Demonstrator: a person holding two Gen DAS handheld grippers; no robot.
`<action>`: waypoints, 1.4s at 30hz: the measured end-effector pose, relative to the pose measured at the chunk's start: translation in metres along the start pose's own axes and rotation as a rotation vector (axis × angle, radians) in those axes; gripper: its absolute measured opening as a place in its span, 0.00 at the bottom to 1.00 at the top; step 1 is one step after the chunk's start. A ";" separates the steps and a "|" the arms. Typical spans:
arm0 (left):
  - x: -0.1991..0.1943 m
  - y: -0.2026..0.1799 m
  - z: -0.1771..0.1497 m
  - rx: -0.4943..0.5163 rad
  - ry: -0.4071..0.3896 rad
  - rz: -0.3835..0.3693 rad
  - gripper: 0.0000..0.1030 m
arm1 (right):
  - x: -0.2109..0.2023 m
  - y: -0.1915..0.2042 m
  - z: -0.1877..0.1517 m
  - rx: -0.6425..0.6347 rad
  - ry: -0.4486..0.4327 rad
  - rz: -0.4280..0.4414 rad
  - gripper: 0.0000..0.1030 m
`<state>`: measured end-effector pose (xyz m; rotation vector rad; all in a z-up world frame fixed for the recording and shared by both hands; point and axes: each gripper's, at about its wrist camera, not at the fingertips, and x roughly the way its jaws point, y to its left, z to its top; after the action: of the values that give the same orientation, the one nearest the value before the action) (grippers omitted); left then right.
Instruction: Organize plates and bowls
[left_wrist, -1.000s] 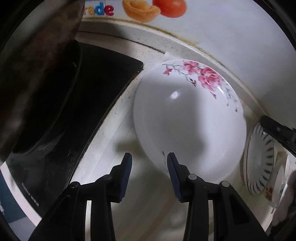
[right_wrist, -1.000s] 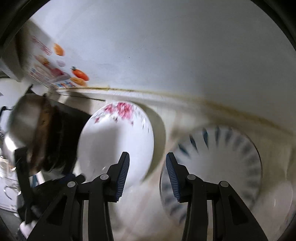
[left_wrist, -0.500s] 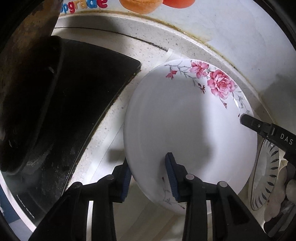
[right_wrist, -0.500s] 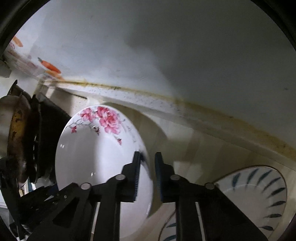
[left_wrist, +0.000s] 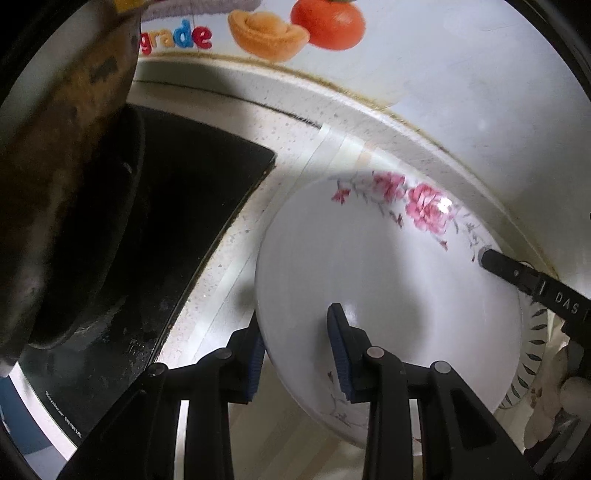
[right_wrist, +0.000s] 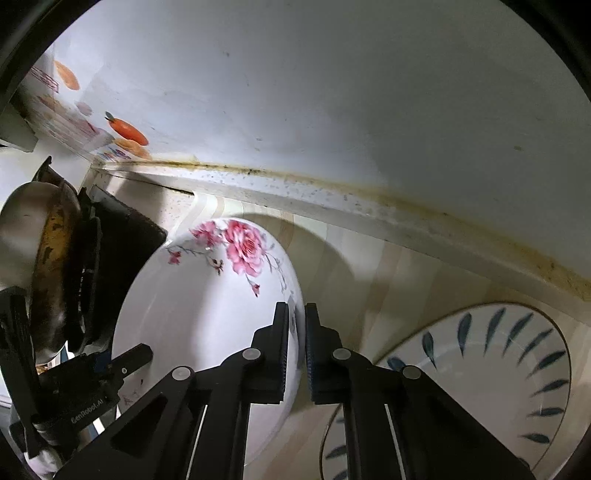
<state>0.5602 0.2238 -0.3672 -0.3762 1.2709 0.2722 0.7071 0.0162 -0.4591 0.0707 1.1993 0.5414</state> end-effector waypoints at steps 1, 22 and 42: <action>-0.004 -0.001 0.000 0.007 -0.008 -0.002 0.29 | -0.005 -0.001 -0.003 0.006 -0.003 0.002 0.10; -0.097 -0.056 -0.083 0.207 -0.066 -0.093 0.29 | -0.168 -0.013 -0.134 0.085 -0.162 0.016 0.09; -0.092 -0.088 -0.201 0.354 0.061 -0.113 0.29 | -0.205 -0.063 -0.302 0.230 -0.108 0.001 0.09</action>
<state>0.3944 0.0603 -0.3179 -0.1526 1.3235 -0.0620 0.4071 -0.1968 -0.4165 0.2934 1.1515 0.3932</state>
